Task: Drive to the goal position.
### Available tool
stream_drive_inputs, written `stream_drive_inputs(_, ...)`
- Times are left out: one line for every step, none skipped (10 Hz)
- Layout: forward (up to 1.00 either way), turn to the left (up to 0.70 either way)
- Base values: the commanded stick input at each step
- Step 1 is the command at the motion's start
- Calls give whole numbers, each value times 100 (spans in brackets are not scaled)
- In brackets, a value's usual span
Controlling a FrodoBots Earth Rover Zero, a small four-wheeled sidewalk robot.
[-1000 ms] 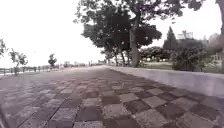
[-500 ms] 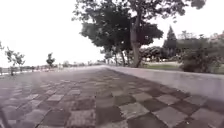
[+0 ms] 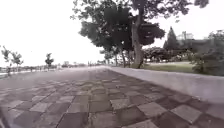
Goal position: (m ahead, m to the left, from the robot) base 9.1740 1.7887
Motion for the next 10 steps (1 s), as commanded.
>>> stream_drive_inputs(100,0)
stream_drive_inputs(100,0)
stream_drive_inputs(100,0)
stream_drive_inputs(100,0)
stream_drive_inputs(100,0)
stream_drive_inputs(100,0)
stream_drive_inputs(100,0)
stream_drive_inputs(100,0)
stream_drive_inputs(100,0)
stream_drive_inputs(100,0)
